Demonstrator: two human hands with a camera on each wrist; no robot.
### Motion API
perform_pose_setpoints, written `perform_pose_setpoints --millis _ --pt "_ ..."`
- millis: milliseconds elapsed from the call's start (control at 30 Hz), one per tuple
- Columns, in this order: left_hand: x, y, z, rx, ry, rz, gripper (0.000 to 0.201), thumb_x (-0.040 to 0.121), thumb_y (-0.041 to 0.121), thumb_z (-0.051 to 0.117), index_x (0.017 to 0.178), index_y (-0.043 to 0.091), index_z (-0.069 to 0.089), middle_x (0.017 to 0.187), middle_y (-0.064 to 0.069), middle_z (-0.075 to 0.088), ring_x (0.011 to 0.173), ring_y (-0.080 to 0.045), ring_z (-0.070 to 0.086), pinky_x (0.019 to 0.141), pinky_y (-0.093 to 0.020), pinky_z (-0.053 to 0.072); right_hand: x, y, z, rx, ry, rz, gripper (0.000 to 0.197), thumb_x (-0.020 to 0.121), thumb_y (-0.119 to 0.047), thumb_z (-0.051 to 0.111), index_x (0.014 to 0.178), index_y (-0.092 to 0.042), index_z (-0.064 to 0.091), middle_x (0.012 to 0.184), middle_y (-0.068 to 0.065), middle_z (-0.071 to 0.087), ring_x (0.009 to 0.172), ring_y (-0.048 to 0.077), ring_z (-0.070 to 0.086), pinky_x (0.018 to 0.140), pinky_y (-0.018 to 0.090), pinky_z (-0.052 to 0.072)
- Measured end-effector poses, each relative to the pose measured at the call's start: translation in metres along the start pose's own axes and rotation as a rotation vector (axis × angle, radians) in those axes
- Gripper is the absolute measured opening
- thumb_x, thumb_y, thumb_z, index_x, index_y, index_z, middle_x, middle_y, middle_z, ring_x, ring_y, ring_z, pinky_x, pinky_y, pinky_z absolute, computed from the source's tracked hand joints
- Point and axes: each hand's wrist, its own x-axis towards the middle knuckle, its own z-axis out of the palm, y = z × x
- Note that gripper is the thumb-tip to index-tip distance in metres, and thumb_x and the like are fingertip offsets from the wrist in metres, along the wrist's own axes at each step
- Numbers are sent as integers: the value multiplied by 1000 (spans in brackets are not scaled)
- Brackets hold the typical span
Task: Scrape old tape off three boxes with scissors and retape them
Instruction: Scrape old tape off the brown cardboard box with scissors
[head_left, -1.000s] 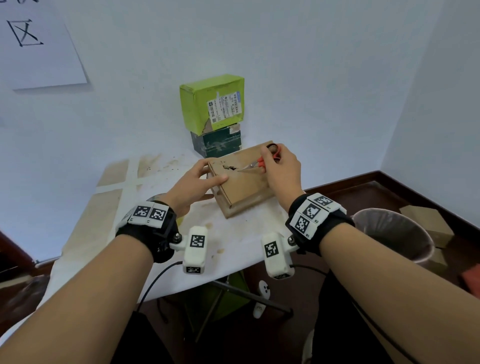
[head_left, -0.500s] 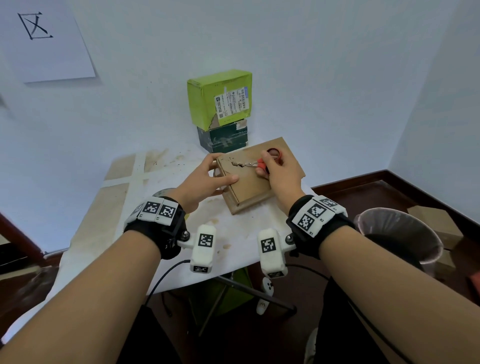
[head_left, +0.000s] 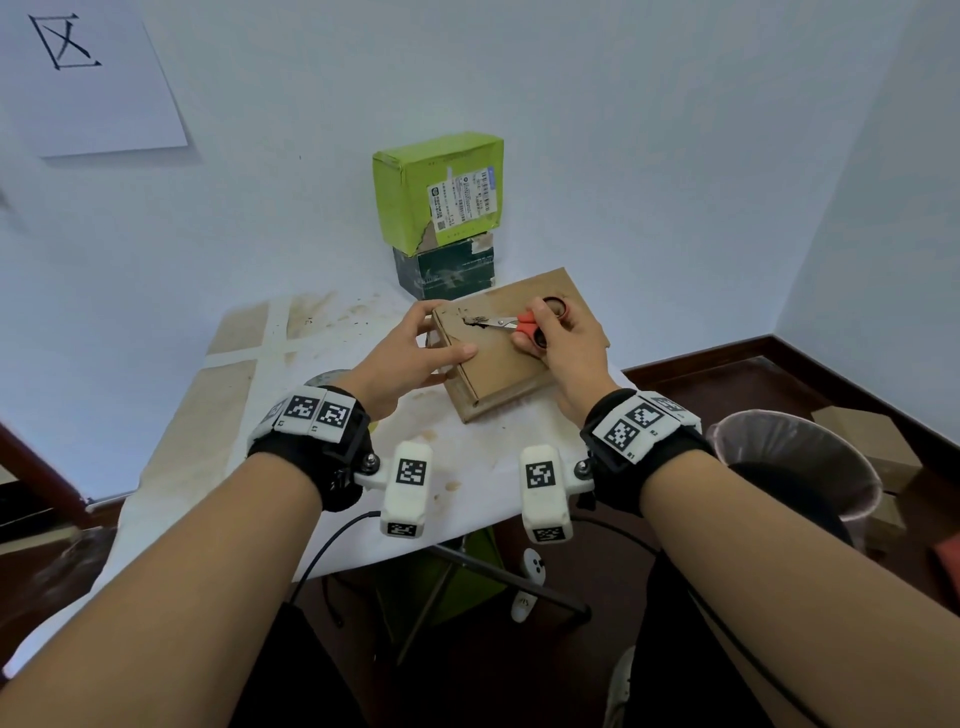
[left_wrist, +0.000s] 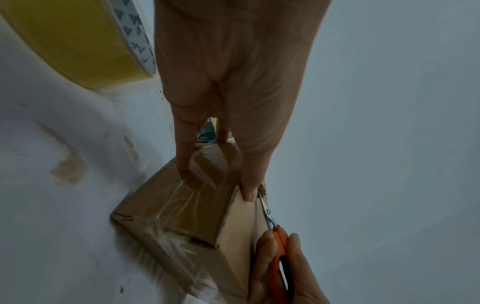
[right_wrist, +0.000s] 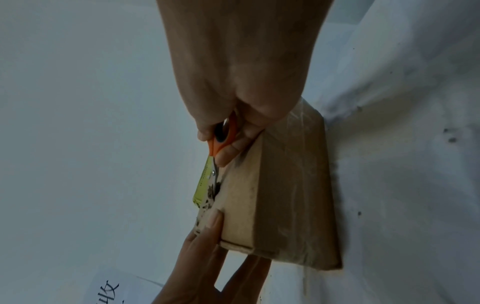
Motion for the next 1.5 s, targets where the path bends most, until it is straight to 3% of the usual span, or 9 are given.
perform_pose_setpoints --millis 200,600,800,1133,1233,1367,1500 --pt "0 1 0 -9 1 -10 52 83 18 74 127 27 48 128 3 51 111 -17 61 88 -34 56 -2 0 4 2 -8 -10 14 96 -18 54 83 -14 57 78 0 61 53 5 58 60 12 53" --pt "-2 2 0 39 -8 0 51 83 20 74 126 28 48 129 2 50 109 -14 61 85 -31 57 -3 0 2 77 -25 20 12 96 -18 55 86 -12 58 76 0 63 54 4 62 65 15 55" --pt "-1 2 1 88 -1 19 51 83 20 74 126 27 47 126 3 52 102 -12 61 72 -20 55 -4 2 -1 99 -19 22 13 96 -18 56 84 -12 59 78 -1 63 56 4 62 68 17 56" --pt "-1 5 -1 74 -16 -5 53 82 19 75 127 28 47 128 2 50 111 -16 60 81 -37 59 -7 -3 -4 152 -16 41 12 94 -18 58 85 -11 61 77 1 64 54 5 62 65 16 56" --pt "-1 5 -2 69 -16 -2 53 83 20 74 127 28 47 128 3 50 110 -15 60 81 -36 59 -6 -7 -9 156 -11 46 13 94 -19 58 86 -9 62 70 2 65 53 6 61 55 15 54" --pt "0 5 -4 58 -31 -14 53 83 22 74 128 27 45 129 2 50 113 -16 60 83 -39 58 7 -18 -11 69 99 -34 14 95 -24 56 87 -14 60 71 -3 63 46 4 52 43 15 39" --pt "2 4 -5 72 -34 -12 52 84 24 74 127 29 46 127 3 52 111 -16 61 84 -38 58 20 -31 4 7 110 -135 7 93 -15 59 92 -14 52 79 4 64 58 9 62 61 21 50"
